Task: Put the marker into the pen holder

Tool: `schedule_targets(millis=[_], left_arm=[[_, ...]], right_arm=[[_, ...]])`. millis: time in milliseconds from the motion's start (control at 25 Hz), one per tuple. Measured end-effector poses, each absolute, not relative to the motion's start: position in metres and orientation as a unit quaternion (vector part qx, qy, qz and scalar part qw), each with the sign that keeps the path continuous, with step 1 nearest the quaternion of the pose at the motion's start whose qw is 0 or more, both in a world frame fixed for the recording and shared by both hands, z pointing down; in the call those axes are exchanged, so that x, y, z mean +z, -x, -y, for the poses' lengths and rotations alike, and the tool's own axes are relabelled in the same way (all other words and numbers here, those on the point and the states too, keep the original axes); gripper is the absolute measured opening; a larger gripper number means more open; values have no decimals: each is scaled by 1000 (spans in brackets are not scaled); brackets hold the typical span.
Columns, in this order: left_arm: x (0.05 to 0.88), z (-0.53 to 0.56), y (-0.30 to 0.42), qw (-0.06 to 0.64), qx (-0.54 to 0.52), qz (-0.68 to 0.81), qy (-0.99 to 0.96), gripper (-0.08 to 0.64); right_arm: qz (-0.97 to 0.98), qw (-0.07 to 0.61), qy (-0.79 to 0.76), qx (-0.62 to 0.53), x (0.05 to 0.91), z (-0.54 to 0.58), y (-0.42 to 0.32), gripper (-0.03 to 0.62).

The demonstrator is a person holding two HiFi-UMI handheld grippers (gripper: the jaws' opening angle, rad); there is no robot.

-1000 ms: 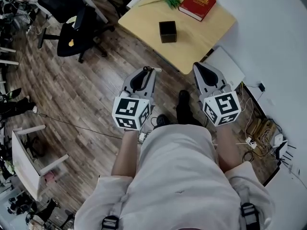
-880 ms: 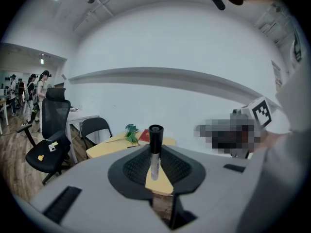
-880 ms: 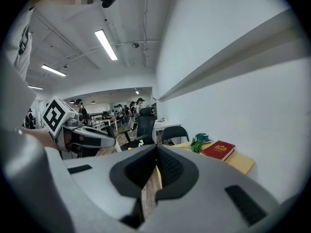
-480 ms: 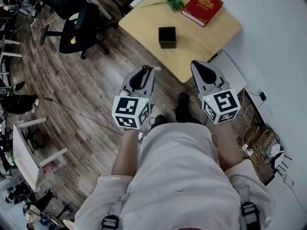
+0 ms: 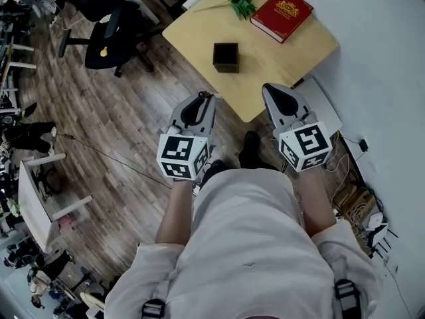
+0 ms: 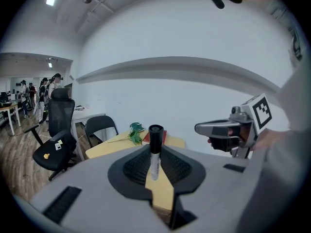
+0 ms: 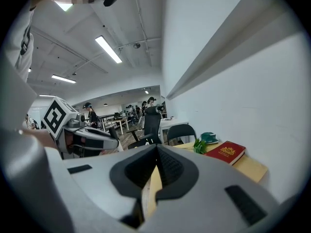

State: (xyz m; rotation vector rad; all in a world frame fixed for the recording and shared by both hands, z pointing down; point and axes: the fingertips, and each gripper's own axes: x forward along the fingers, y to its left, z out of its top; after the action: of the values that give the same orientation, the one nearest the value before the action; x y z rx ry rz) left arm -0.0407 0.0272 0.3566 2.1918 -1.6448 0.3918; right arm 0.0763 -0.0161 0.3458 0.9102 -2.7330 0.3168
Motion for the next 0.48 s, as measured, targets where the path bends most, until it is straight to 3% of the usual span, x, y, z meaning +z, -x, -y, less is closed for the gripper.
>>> schedule_targets(millis=[480], left_arm=[[359, -9, 11, 184, 131, 607, -762, 60]], right_arm=[[948, 125, -272, 110, 358, 35, -93, 0]])
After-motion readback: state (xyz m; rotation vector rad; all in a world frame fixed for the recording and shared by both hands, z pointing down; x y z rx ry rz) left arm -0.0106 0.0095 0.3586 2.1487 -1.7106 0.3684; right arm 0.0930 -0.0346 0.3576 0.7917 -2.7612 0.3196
